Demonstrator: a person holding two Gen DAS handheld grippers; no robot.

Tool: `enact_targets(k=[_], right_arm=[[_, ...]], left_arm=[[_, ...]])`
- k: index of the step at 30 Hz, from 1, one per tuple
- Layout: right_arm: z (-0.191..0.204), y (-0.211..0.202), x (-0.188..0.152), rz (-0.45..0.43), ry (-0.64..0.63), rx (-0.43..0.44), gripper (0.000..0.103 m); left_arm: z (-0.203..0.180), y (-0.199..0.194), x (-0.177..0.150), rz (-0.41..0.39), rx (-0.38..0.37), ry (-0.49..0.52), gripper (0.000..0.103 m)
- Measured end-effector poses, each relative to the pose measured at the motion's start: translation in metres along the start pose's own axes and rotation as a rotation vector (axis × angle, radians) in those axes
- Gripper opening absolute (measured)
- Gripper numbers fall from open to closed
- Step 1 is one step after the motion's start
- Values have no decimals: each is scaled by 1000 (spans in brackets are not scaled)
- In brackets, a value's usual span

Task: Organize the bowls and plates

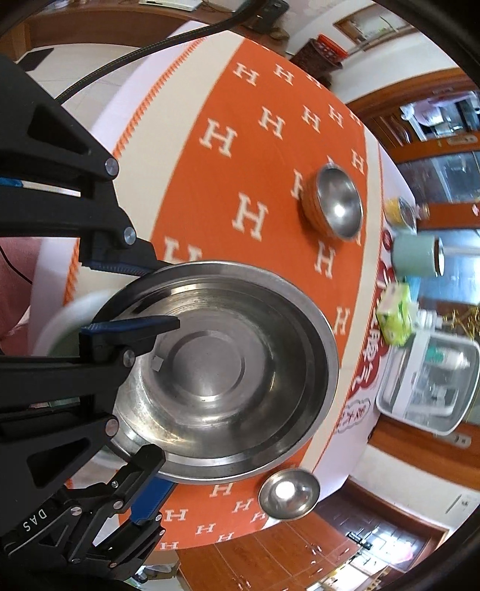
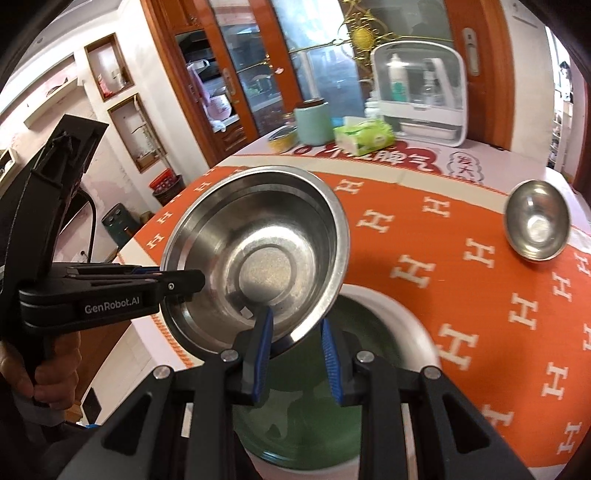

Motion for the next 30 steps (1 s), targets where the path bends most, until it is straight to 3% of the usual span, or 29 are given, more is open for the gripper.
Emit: enact_targets(k=[16,30], right_arm=[[77,57,15,66,35,35,28],[110,100,14,134,158,-47,31]], left_arm=[[100,19,15,118,73,7,18],[138,64,32,280,46,125,22]])
Point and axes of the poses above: each gripper's, at about its wrist camera, not at the fingertips, and y roughly the way its jaws point, z to its left, x to its top, the point moved 2 cm from there along y, roughly the way its jaws point, and after that the axes turned 15 degrees about -y, right-handed, at the moved point
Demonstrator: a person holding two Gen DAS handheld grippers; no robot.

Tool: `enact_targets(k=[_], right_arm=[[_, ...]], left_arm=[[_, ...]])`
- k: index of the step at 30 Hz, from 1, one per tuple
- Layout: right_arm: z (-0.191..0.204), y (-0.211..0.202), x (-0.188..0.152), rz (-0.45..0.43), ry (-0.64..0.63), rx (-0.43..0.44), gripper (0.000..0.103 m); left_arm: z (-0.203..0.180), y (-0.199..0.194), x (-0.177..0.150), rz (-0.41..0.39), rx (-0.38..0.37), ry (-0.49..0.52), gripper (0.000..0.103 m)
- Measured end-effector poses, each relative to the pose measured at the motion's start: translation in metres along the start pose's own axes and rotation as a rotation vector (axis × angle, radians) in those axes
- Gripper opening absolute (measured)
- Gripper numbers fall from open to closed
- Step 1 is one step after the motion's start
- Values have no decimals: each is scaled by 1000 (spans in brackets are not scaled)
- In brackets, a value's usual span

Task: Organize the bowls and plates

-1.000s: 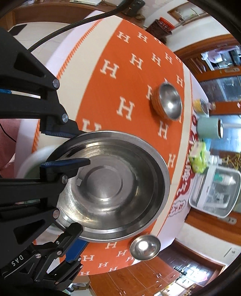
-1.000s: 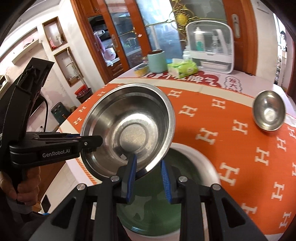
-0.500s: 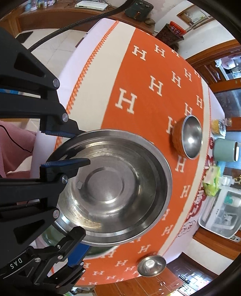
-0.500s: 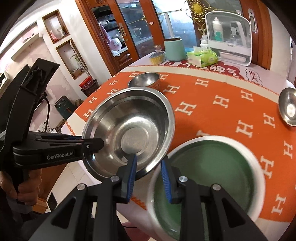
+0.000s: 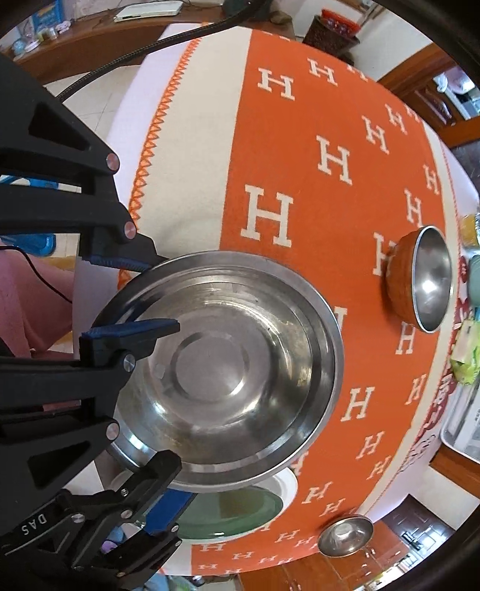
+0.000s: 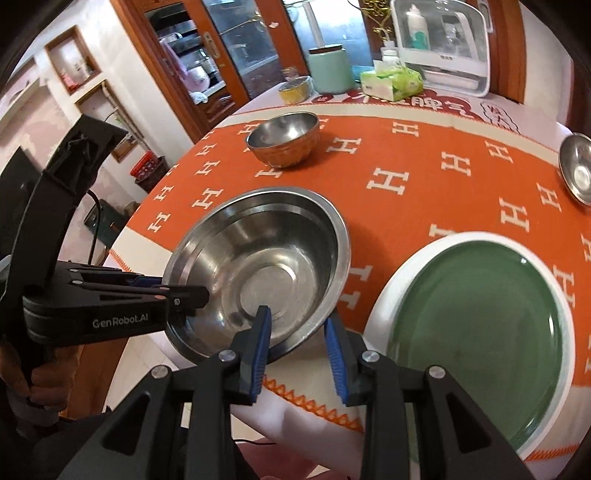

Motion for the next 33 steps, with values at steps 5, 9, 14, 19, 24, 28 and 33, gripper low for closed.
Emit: enact_targets(k=[5,9,14,19,24,28,33], right_arm=[[3,10,-2,37,41,-24,33],[6,14,-4,58,46,-41,33],[10,18,-4,73,48,-55,35],[12,18,-3,73,39,-66,36],[15,16,-3,71,27,-72,37],[16,13,-4,69,17,-79,42],[14,1,-5,34,3,-97,43]], left_arm=[[1,16,6,56,1,46,22],[1,23,9,71,4,73,22],[-2,26,10,77,1,95,27],[-2,21,11,52,-27,101,32],[-1,17,12,35,-38,96,35],[3,7,12,3,-48,90,47],[-1,-8,12,-69,-61,79,48]])
Point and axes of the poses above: each gripper's, at about its wrist camera, not at the fingertips, and y roughly the way its jaws point, z to its left, x to its top, the point moved 2 cm from there along y, roughly the way its jaws point, and after that the axes turned 15 degrees about -y, right-handed, at the moved point
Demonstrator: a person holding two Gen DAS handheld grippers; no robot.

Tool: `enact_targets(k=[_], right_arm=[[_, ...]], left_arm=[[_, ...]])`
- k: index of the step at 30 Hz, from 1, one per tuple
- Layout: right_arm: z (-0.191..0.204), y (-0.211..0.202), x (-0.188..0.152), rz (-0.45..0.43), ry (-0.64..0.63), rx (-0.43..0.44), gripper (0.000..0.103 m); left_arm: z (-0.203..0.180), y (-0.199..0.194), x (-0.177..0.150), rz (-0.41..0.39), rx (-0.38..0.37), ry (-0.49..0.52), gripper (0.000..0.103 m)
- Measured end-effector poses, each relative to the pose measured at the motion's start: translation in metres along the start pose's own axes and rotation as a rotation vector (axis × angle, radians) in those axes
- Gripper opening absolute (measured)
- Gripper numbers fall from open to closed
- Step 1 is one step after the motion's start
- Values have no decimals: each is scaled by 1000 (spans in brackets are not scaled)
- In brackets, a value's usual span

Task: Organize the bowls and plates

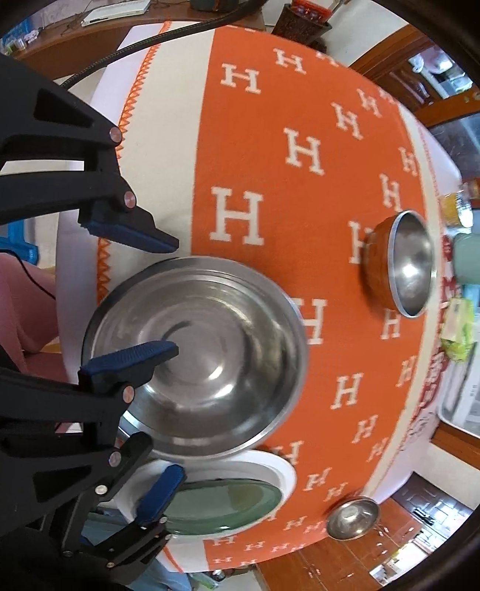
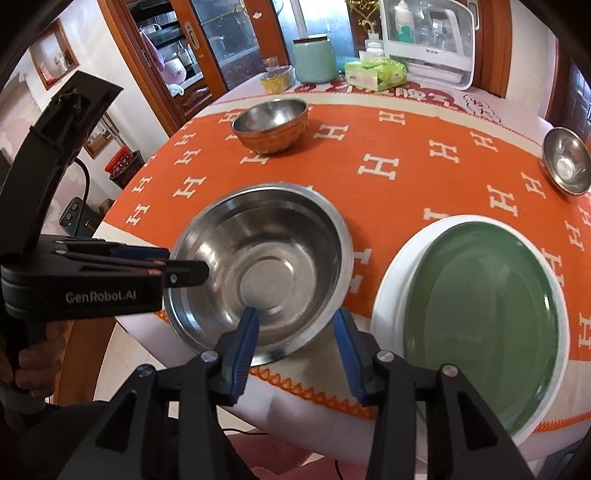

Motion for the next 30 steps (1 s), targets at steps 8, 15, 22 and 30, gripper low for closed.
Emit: enact_targets(k=[8,15,22,30], right_arm=[[-15,-25,-4,-39,-33,-44,43],[-50,-52,-14,-67,-30,-85,43],[-96,-78,-26,-80,-13,-125,44],[-150,-98,-36,-93,6,-158,44]], left_arm=[[-22,-33,4,-137,-89,-9,56],[-69,-41,0,-166,-115,27,58],[-127,-44,-3,-184,-138,64,58],[-194,-43,0,-200,-164,115,58]])
Point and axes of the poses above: each gripper's, at about its wrist camera, not at the fingertips, and y roughly the way its jaws point, z to its left, x to its top, the point moved 2 cm from there along y, roughly the way its jaws point, and after that the axes turned 15 degrees about -y, right-handed, at the moved point
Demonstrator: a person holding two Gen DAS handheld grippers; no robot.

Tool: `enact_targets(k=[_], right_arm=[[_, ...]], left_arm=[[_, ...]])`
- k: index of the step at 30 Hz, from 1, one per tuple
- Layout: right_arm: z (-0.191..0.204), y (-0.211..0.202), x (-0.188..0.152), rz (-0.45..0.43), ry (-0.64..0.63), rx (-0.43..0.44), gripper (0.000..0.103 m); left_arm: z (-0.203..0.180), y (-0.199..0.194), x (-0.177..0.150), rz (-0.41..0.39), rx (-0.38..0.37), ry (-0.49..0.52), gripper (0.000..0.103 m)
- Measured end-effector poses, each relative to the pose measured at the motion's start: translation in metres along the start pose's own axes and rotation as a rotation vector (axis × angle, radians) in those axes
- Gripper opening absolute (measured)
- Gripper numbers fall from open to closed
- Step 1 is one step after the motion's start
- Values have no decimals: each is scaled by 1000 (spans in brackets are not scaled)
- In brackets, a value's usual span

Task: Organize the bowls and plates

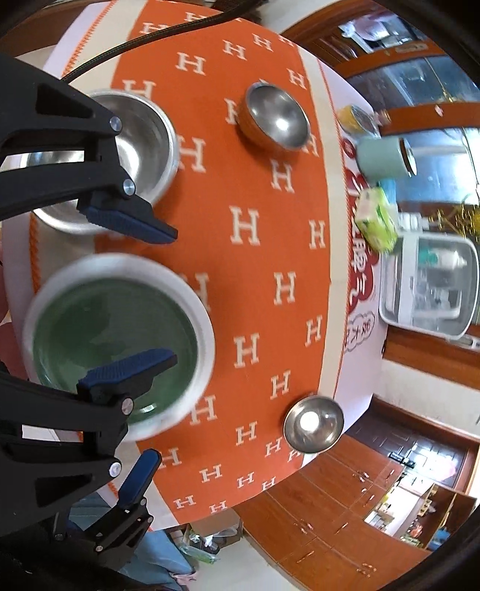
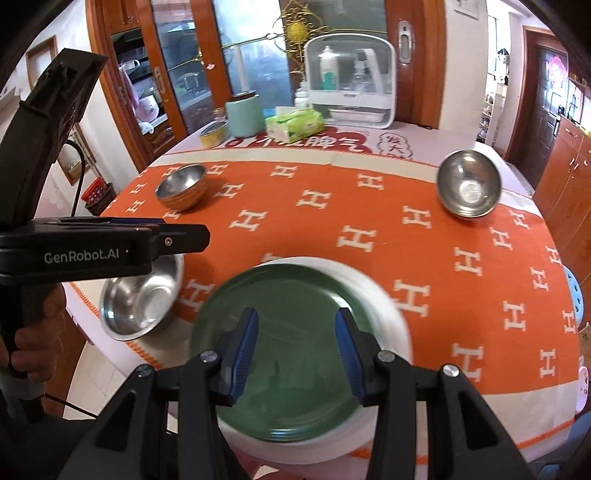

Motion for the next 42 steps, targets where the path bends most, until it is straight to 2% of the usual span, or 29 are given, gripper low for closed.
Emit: enact_targets(k=[5,19,22,30,33,42], right_arm=[[-35,-5,-6,-6,10,-24,54],[-139,-4,-18,5,3,-78,54],[-163,0,-15,5,6,-89,54],[-218,10,-3,-16,46,-114,54],[-235,15,2,-24,50,-132,55],[-283,38,17,-62,133,-122,55]], left_arm=[[-36,14,7,1,-17,22,58],[-118,71,32,9,-28,33,60],[-128,81,42,6,-22,19,66],[-152,109,74,10,27,34,66],[-160,118,87,3,39,38,70],[-188,154,123,33,62,25,71]])
Point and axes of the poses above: each gripper's, at about its wrist camera, not at the fingertips, and y roughly the way its jaws point, z to its left, x to its top, the point moved 2 cm from there along y, roughly the way its jaws point, and after that the axes turned 15 degrees about -y, right-handed, at the moved point
